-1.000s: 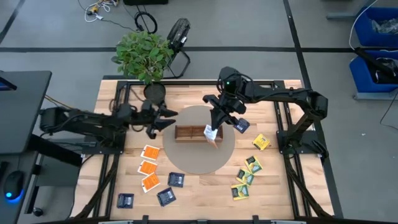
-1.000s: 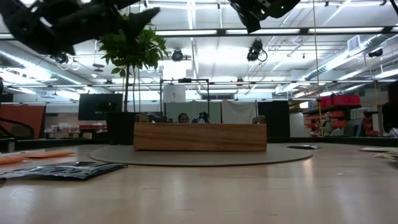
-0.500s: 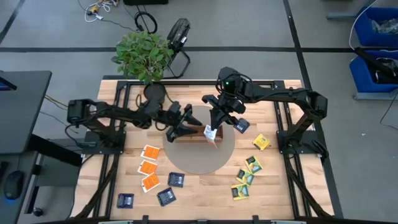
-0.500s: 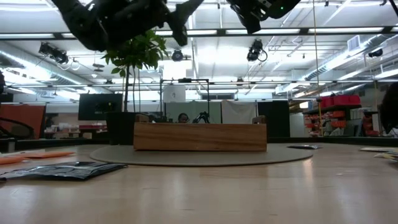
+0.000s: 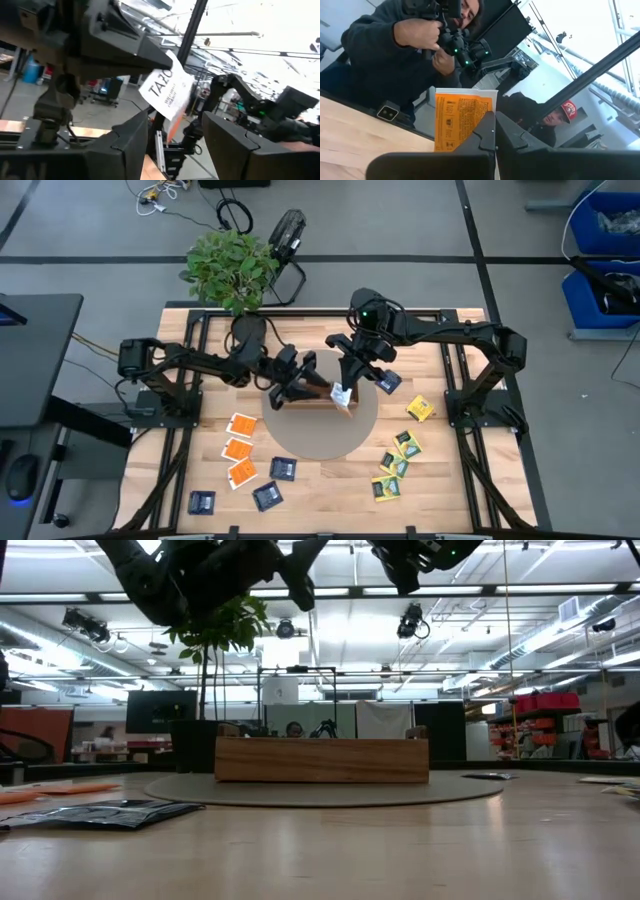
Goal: Pick & Place Tea
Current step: Put the orange tea bag into the left section of the wooden organizer
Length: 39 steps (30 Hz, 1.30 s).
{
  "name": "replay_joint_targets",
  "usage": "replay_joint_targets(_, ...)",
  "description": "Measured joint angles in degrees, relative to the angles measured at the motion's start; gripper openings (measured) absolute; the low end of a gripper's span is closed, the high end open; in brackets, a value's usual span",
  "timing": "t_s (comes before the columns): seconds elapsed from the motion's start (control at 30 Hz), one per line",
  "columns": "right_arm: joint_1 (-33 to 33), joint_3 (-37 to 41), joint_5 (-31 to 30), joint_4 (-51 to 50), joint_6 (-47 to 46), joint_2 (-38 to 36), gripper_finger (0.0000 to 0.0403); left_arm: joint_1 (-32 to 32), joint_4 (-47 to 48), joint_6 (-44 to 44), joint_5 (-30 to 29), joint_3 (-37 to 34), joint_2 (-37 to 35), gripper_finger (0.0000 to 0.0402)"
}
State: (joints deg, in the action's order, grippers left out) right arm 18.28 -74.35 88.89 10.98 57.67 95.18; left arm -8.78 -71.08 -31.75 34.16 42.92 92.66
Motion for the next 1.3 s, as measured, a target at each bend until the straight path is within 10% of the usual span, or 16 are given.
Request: replay_joint_targets(1.3, -0.7, 0.0, -6.9, -2.4, -8.3, 0.0, 0.0, -2.4, 6.4, 0.9, 9.2, 2.6, 0.0, 0.0195)
